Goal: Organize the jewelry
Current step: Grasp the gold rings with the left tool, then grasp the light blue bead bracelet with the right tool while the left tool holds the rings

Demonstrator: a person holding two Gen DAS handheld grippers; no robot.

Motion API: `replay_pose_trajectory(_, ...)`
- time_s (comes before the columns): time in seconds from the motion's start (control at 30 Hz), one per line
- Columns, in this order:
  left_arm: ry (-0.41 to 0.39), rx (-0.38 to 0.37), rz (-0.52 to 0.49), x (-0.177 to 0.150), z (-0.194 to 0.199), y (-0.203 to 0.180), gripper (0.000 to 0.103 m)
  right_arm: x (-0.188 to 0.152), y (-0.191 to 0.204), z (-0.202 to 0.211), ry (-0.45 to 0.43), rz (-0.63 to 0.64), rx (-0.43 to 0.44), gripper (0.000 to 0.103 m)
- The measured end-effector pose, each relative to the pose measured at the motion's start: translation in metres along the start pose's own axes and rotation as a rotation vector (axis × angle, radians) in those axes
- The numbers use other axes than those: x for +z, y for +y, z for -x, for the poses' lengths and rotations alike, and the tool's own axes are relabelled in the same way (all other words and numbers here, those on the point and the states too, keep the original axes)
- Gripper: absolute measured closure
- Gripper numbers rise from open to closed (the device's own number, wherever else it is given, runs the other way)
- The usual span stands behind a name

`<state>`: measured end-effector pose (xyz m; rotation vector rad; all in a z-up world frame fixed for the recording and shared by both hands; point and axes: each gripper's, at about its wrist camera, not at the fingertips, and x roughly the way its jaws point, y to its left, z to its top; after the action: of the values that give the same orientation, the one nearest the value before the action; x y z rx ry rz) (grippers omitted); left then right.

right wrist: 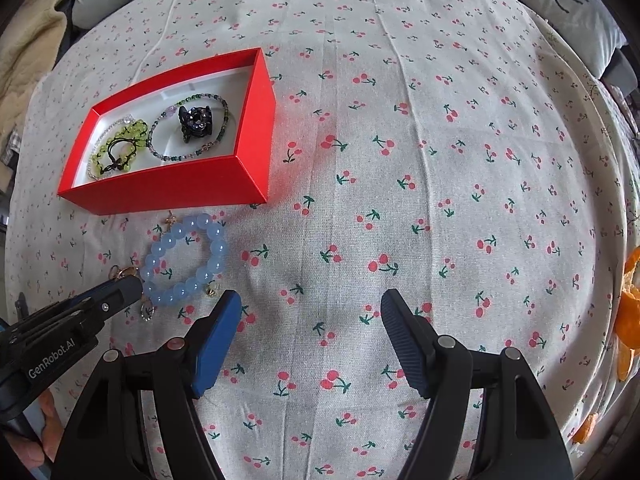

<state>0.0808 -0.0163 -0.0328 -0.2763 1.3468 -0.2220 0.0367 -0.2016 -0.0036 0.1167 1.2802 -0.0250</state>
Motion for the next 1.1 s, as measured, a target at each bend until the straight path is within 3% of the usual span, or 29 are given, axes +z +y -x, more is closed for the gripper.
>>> replay_pose_trajectory(0.37, -0.043, -0.032, -0.035, -0.007, 0.033, 0.012, 0.082, 0.003, 0.007, -0.004, 0.011, -0.002, 0.013, 0.028)
replay_pose_trajectory(0.77, -0.071, -0.012, -0.030, -0.008, 0.053, 0.041, 0.082, 0.018, 0.035, -0.023, 0.047, -0.050, 0.110, 0.028)
replay_pose_trajectory(1.1, -0.067, 0.001, 0.000, -0.007, 0.056, 0.062, 0.081, 0.030, 0.052, -0.035, 0.012, -0.037, 0.068, 0.029)
